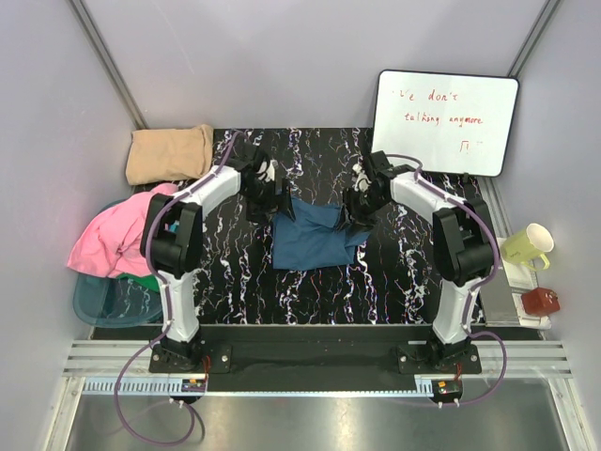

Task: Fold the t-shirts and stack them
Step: Smooth out wrinkles on the folded tshirt

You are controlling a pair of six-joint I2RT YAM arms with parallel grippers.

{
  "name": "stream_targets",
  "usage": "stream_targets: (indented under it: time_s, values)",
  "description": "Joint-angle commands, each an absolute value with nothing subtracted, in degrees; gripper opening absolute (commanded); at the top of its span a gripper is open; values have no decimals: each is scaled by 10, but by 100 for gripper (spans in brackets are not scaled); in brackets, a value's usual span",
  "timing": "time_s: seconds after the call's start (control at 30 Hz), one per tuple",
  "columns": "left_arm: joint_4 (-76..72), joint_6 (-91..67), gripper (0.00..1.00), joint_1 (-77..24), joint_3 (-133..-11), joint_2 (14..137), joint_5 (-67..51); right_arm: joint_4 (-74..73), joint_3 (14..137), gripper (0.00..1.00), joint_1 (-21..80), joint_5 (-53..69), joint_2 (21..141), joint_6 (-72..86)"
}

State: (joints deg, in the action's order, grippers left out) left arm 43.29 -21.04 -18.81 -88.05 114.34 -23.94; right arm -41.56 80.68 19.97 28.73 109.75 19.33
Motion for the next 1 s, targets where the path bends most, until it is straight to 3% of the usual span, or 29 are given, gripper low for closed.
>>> stream_targets:
  time_s: [0.0,0.03,0.07,0.1,0.13,0.17,0.2,0.23,0.6,0.87,0.93,0.97]
  values:
    - [392,-221,92,-188,-911,1166,-262,-397,845,49,198,296,1128,199]
    - [390,-224,89,-188,-918,1169,-265,-396,847,46,198,298,1135,200]
    - [388,-226,78,-188,-923,1173,-266,-395,848,40,198,300,1139,202]
    - [383,-228,70,-188,-925,1175,-271,-394,850,31,198,305,1140,206]
    - [381,-232,62,-188,-932,1176,-272,-393,851,14,198,310,1143,208]
    - [380,-234,33,-188,-936,1180,-272,-393,852,6,198,313,1142,208]
    - [380,-236,15,-188,-940,1182,-272,-393,852,2,199,310,1136,212]
    - [380,-238,3,-187,-947,1185,-272,-395,850,0,199,307,1129,213]
    - [392,-242,0,-181,-967,1194,-260,-482,787,0,197,178,1020,252]
    - [396,-243,0,-180,-948,1195,-252,-531,770,0,198,162,1093,262]
    - [396,-244,0,-180,-944,1196,-251,-556,783,10,198,163,1132,257]
    - [396,-245,0,-180,-944,1196,-253,-562,795,23,198,167,1139,247]
